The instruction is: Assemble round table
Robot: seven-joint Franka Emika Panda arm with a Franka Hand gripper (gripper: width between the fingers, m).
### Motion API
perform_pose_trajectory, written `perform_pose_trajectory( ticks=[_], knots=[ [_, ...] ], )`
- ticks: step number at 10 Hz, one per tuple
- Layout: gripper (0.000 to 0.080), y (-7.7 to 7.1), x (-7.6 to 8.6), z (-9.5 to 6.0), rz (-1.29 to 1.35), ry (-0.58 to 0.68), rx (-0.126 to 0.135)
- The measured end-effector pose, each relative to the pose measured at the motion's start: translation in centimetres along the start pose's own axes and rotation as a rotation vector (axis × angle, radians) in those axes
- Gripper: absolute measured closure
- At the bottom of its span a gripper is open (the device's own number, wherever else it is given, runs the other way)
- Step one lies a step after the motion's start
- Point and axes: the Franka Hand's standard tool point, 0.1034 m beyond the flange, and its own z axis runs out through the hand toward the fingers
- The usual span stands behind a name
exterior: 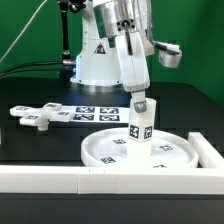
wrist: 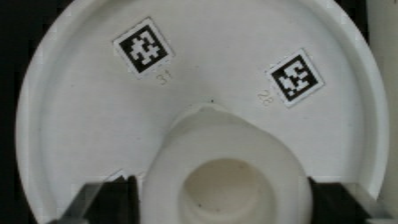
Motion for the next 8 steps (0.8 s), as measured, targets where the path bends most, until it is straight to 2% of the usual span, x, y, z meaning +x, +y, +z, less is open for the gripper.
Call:
perform_pose_trajectory(
  ticks=[1, 2, 3, 6, 8],
  knots=[
    [0.0203, 0.15, -0.05, 0.15, -0.059, -0.002, -0.008],
    [0.0203, 0.34, -0.11, 0.28, -0.079, -0.003, -0.01],
    [0.0162, 0.46, -0.17, 0.35, -0.17, -0.004, -0.012],
    [0.0151, 0.46, -0.13, 0.35, -0.435, -0.005, -0.012],
    [0.0151, 0.02, -0.24, 0.07, -0.754, 0.025, -0.035]
  ],
)
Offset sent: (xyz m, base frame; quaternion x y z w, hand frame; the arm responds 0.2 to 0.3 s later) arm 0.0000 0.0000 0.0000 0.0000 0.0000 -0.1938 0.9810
